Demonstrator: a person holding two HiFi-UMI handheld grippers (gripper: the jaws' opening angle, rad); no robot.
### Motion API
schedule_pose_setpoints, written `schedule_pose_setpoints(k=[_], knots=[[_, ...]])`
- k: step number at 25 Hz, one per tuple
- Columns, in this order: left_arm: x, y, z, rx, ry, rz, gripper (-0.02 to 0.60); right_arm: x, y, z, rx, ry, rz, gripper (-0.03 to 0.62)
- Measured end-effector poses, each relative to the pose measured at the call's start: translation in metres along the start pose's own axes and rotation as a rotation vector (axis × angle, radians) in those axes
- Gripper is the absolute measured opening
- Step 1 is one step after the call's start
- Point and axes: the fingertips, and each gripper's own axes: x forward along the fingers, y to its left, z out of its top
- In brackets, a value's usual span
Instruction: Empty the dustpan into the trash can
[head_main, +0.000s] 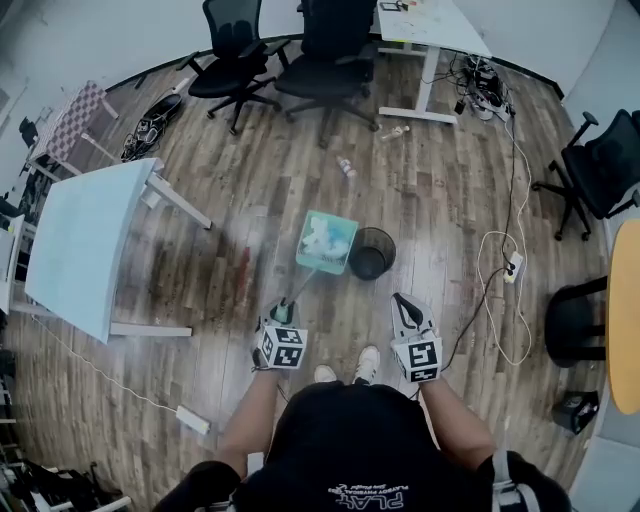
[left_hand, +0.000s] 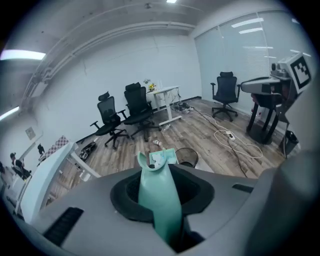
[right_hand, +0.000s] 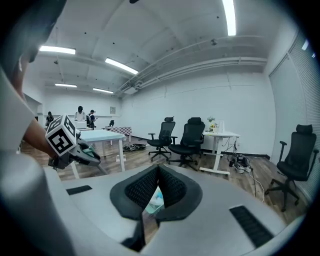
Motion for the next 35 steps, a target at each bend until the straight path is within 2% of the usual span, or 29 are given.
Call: schedule_pose_setpoints(k=[14,22,29,35], knots=[[0.016,-0.035,0.023,0.619,-0.03,0.02,0.098,-0.022,0.006,-0.001,0.012,-0.009,-0.055,0.023],[0.016,-0.052,0.028,0.896,-0.062,0.016,0.098,-0.038,0.009,-0.001,0.026,-0.009,-0.094,0.023],[0.018,-0.07,0.023,1.174,-0.067,0.005,0.1,-0.047,0.023,-0.003,0.032,-0.003,-0.099,0.023],[0.018,-0.079,0.012,1.322,-0.03,-0.017,0.098,-0.05,0.032,0.001,0.033,-0.022,-0.1,0.023]])
